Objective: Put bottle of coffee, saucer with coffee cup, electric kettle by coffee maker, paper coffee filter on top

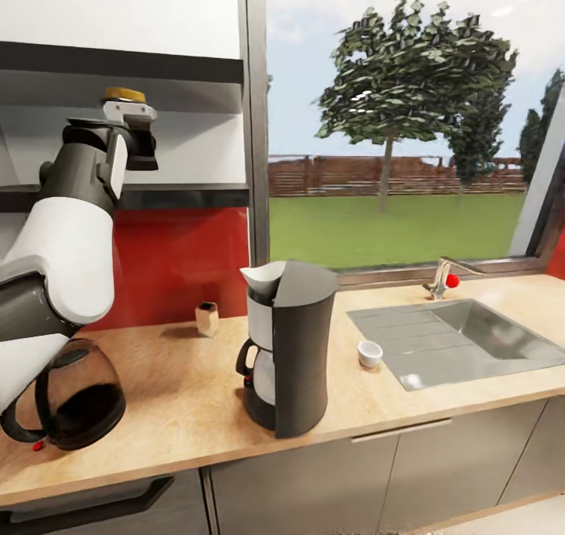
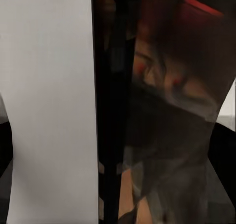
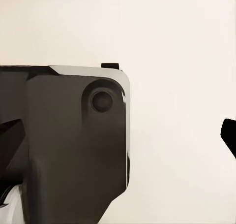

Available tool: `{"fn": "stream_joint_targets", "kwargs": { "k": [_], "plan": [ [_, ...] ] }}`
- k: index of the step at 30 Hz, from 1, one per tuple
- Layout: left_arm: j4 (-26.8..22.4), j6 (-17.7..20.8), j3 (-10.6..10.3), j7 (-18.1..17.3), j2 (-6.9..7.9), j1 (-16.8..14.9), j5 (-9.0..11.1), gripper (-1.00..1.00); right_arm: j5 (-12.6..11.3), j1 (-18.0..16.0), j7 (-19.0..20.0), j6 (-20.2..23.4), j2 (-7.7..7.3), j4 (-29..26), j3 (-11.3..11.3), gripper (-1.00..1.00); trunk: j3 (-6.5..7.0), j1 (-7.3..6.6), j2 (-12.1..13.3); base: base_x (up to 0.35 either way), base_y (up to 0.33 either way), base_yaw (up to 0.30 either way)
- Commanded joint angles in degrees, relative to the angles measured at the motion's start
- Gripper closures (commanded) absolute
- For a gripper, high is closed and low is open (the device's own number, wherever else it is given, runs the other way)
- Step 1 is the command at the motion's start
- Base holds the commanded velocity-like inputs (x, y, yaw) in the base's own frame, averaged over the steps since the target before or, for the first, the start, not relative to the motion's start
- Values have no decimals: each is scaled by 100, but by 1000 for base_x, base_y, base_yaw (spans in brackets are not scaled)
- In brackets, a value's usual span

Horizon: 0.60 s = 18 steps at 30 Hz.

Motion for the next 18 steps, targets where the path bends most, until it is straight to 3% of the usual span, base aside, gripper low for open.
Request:
{"fn": "stream_joint_targets", "kwargs": {
  "k": [1, 18],
  "plan": [
    [-8, 20, 15, -29, -1, -2, -31, 100, 1, -3, 5, -20, 0, 8, -2, -100, -2, 2, -5, -11, -4, -263],
    [0, 21, 26, -41, -24, 7, -23, 100, -1, -2, 2, -23, 0, 7, -2, -100, -2, 2, -5, -13, -7, -264]
  ]
}}
